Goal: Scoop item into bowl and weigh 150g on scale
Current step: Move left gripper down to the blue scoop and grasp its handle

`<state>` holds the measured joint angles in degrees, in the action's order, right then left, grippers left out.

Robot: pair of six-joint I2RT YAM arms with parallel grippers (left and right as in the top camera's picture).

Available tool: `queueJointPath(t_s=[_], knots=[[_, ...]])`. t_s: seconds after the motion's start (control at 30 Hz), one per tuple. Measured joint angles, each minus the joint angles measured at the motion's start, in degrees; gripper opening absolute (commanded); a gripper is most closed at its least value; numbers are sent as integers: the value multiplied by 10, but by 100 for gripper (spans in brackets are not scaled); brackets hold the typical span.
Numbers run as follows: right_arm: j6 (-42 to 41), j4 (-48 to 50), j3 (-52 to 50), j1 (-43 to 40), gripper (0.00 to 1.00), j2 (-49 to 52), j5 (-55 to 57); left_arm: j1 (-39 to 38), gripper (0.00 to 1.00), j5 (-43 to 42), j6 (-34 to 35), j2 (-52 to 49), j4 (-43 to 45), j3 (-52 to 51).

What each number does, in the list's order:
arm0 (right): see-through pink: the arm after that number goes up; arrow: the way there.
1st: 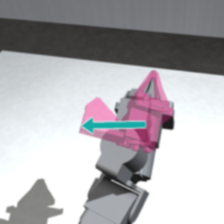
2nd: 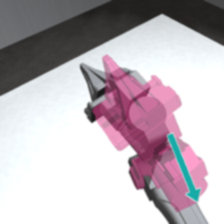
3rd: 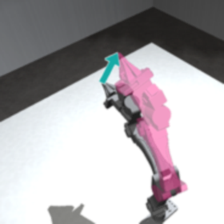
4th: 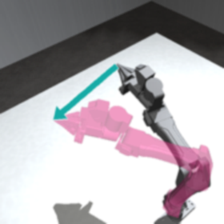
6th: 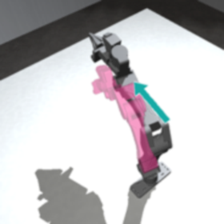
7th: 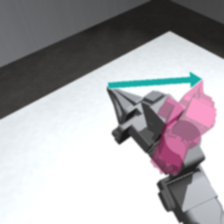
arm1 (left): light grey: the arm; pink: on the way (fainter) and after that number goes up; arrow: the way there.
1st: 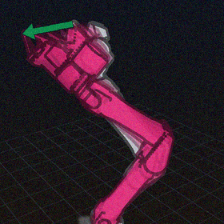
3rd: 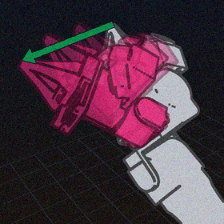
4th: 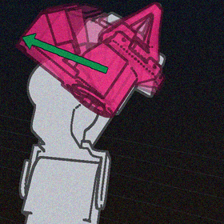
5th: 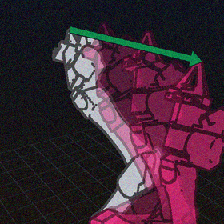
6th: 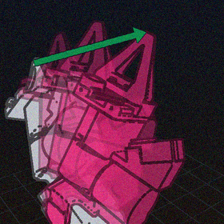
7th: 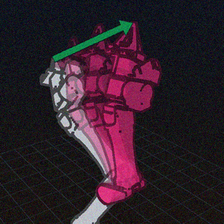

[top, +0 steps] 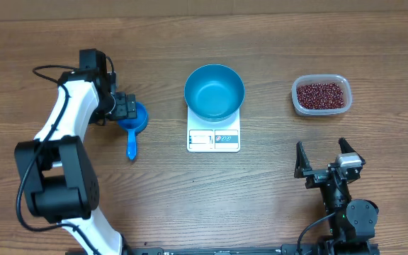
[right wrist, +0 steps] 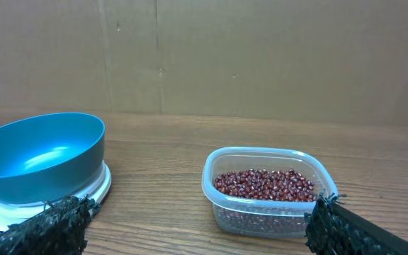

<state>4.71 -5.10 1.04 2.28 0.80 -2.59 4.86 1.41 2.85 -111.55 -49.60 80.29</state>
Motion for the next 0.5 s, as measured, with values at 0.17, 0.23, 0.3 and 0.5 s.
queueJointPath(t_s=[0.17, 0.23, 0.3, 0.5], knots=[[0, 0, 0, 0, 100, 0, 0, 0, 99, -3, 0, -27, 10, 0], [0, 0, 0, 0, 100, 0, 0, 0, 99, -3, 0, -33, 13, 0], [0, 0, 0, 0, 100, 0, 0, 0, 100, -3, 0, -35, 14, 0], [0, 0, 0, 0, 100, 0, 0, 0, 100, -3, 0, -38, 17, 0]])
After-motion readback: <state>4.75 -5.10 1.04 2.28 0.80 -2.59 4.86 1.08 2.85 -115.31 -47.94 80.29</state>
